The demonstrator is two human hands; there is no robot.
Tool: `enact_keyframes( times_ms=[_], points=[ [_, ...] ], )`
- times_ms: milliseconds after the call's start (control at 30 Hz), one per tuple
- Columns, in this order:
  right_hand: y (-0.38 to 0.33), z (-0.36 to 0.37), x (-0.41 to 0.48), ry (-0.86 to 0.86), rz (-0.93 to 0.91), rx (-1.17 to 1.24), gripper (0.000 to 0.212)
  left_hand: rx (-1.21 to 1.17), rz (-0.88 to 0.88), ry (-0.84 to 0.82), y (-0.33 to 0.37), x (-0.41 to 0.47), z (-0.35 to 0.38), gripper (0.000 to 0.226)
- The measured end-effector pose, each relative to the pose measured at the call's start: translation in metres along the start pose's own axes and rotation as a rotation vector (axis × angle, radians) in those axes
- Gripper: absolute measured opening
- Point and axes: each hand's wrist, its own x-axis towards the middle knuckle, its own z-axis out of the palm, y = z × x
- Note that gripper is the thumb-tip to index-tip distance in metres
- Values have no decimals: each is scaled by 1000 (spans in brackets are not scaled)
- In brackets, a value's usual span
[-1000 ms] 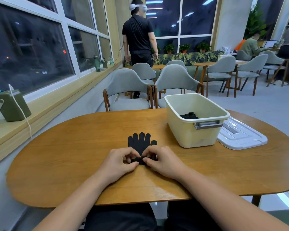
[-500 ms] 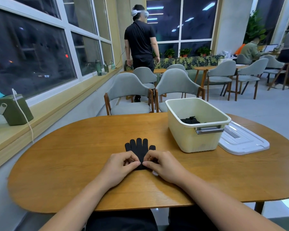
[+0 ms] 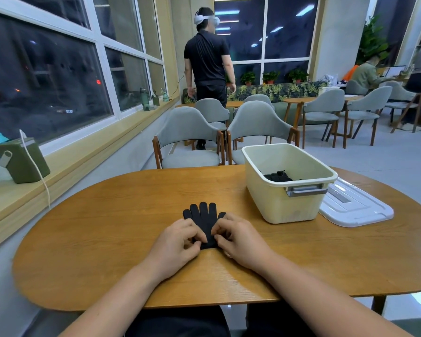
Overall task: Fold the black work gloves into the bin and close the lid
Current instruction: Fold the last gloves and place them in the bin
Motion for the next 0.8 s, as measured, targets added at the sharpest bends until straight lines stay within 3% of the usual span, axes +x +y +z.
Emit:
enact_keyframes(
  times_ms=[100,233,800],
  points=[
    [0,2,-1,-5,-76,-72,20,13,-7,-20,1,0,-1,17],
    [-2,2,-3,8,-129,-128,17,1,-17,-46,2,0,-1,13],
    [-4,-1,-2,-57,-61,-12,13,-233,-214,-45,-3,1,-3,16]
  ],
)
